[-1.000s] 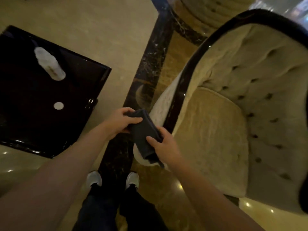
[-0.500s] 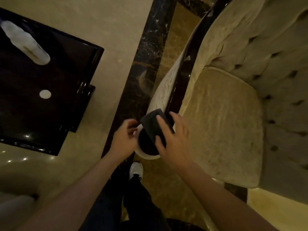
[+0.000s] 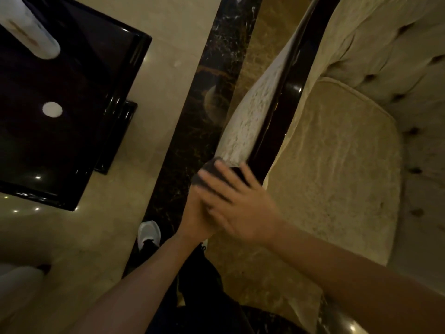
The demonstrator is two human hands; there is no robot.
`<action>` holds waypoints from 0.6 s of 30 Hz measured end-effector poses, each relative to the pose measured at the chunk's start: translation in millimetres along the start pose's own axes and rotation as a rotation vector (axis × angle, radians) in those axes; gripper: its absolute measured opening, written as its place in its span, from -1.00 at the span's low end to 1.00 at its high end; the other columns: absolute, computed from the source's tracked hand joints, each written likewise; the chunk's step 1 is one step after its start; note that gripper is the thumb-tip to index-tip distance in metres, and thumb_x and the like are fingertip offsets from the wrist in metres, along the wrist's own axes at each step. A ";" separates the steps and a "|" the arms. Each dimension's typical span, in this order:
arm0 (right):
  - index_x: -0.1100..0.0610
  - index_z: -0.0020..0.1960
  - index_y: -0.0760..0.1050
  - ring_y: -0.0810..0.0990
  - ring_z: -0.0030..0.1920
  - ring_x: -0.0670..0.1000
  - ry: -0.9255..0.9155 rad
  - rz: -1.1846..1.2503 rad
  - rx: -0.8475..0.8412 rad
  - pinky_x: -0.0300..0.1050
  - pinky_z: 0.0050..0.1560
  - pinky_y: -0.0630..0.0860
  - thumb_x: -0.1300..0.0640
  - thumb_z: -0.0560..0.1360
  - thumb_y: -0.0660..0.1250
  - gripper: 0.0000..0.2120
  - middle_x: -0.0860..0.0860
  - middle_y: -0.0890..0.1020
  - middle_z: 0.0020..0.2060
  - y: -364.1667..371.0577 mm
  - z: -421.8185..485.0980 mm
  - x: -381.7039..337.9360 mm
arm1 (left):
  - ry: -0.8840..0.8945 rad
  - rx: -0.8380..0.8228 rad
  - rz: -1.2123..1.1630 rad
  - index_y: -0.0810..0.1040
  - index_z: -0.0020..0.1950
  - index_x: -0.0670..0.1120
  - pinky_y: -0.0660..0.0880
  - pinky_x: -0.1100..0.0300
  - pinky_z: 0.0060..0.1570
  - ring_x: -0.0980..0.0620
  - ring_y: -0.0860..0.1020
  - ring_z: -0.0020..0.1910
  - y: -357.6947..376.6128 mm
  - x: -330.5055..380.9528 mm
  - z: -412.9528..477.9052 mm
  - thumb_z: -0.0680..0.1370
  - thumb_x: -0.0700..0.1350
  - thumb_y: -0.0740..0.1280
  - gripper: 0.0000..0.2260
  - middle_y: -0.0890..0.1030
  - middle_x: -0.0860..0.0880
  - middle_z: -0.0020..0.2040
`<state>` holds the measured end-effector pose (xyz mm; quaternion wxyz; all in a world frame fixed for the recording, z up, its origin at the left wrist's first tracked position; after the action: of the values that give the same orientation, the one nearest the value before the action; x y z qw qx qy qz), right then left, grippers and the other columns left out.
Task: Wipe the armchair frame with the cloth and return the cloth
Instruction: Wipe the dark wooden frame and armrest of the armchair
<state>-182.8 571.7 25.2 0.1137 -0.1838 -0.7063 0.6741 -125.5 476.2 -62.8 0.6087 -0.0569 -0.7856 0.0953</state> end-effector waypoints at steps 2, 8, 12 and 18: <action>0.02 0.60 0.18 -0.02 0.61 0.19 0.130 0.003 0.029 0.32 0.55 -0.08 -0.03 0.70 0.02 -0.51 0.06 0.17 0.61 -0.9 -0.9 19.5 | 0.055 0.085 -0.029 0.18 0.54 -0.11 0.31 0.05 0.45 0.02 0.34 0.49 -1.7 1.1 5.5 0.31 0.00 0.62 -0.06 0.32 -0.10 0.52; 0.21 0.58 0.07 -0.13 0.59 0.31 0.640 0.112 0.121 0.32 0.56 -0.03 -0.01 0.70 -0.02 -0.48 0.23 0.11 0.59 12.1 -20.6 -48.7 | 0.102 0.197 0.069 0.19 0.53 0.16 0.29 -0.17 0.47 0.00 0.28 0.52 -4.9 5.9 -1.7 0.55 0.13 0.32 -0.42 0.30 -0.01 0.54; 0.12 0.59 0.18 -0.09 0.60 0.24 0.383 0.035 -0.023 0.32 0.54 -0.02 -0.01 0.71 -0.02 -0.52 0.09 0.15 0.61 4.1 28.0 -38.5 | -0.030 0.143 0.108 0.09 0.57 0.06 0.18 0.20 0.52 0.36 0.13 0.51 -3.5 8.1 -1.8 0.54 -0.07 0.34 -0.33 0.23 0.34 0.53; 0.21 0.45 0.43 0.00 0.61 0.20 0.463 0.026 0.059 0.30 0.56 -0.07 0.03 0.70 -0.01 -0.54 0.10 0.30 0.56 -18.5 23.9 35.2 | 0.023 0.091 0.084 0.16 0.55 -0.10 0.27 -0.05 0.50 0.02 0.19 0.56 -15.0 26.6 -3.8 0.20 0.22 0.59 0.07 0.19 0.01 0.57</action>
<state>-226.5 564.1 38.9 0.2695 -0.3393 -0.6390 0.6355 -128.1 467.3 -33.4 0.6151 -0.0630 -0.7704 0.1558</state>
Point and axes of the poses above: each hand's wrist, its own z-axis towards the middle knuckle, its own y-axis out of the palm, x = y × z, the point moved 4 cm from there along z, towards the middle knuckle
